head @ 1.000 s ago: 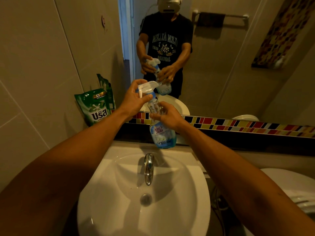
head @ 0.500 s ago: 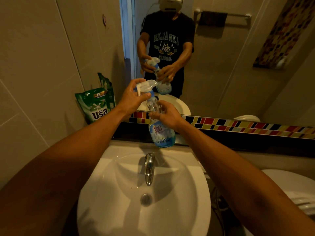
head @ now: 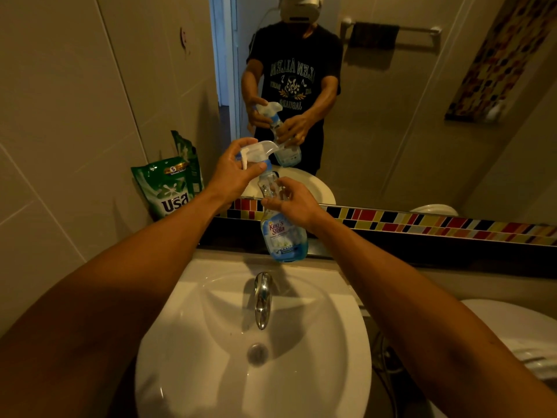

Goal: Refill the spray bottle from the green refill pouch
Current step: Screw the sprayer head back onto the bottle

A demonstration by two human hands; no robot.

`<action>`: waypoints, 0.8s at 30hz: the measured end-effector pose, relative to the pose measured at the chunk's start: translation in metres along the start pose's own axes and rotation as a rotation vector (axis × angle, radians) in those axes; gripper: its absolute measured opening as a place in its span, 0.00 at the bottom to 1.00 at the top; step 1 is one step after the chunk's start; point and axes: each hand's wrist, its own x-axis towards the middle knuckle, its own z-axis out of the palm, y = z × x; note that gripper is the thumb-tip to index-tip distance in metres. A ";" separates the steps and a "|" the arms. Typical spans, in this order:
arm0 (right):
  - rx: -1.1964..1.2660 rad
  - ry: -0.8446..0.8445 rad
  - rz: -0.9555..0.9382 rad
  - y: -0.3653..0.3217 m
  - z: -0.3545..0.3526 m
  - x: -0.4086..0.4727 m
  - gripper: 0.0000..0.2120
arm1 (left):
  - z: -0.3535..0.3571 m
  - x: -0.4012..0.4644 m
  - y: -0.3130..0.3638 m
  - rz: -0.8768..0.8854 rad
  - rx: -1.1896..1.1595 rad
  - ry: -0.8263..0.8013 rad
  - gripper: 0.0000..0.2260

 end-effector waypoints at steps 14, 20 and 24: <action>-0.024 0.014 -0.006 0.000 -0.002 0.002 0.23 | 0.004 -0.002 0.004 0.024 -0.035 0.007 0.24; -0.024 0.018 -0.010 0.000 -0.002 0.002 0.24 | 0.002 0.000 0.005 0.004 -0.039 -0.032 0.25; -0.037 0.014 -0.013 -0.004 0.001 0.003 0.29 | 0.005 -0.001 0.005 0.024 -0.052 0.017 0.26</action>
